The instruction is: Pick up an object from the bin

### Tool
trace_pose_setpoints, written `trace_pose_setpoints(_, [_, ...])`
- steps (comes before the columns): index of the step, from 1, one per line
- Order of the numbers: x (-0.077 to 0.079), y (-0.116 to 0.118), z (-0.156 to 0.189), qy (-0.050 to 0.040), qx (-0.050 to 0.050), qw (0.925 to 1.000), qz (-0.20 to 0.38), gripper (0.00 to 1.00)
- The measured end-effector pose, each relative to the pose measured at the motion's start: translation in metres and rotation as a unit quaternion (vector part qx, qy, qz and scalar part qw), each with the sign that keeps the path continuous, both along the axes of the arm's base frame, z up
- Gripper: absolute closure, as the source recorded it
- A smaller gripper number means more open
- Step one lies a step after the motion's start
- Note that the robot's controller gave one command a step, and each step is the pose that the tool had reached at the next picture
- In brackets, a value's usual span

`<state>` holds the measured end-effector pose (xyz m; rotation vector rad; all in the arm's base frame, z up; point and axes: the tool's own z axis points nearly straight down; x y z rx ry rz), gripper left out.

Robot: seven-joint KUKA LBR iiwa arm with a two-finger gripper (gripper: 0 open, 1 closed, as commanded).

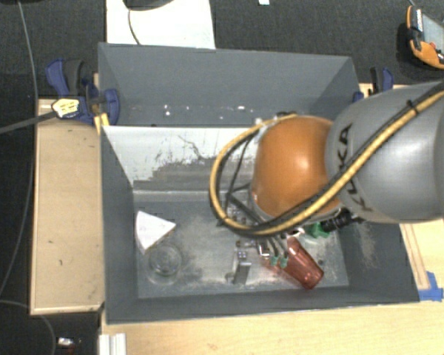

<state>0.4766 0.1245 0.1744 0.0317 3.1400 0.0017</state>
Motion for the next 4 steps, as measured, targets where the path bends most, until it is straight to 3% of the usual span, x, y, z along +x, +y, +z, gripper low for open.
trace_pose_setpoints(1, [0.000,0.000,0.000,0.0000,0.000,1.0000,0.000,0.00])
trace_pose_setpoints(2, [0.028,-0.021,-0.002,-0.0030,0.000,0.9881,0.154,0.00])
trace_pose_setpoints(3, [0.010,-0.034,-0.038,-0.0013,0.000,1.0000,-0.008,0.00])
trace_pose_setpoints(4, [0.015,-0.044,-0.042,-0.0011,0.001,0.9996,0.027,0.00])
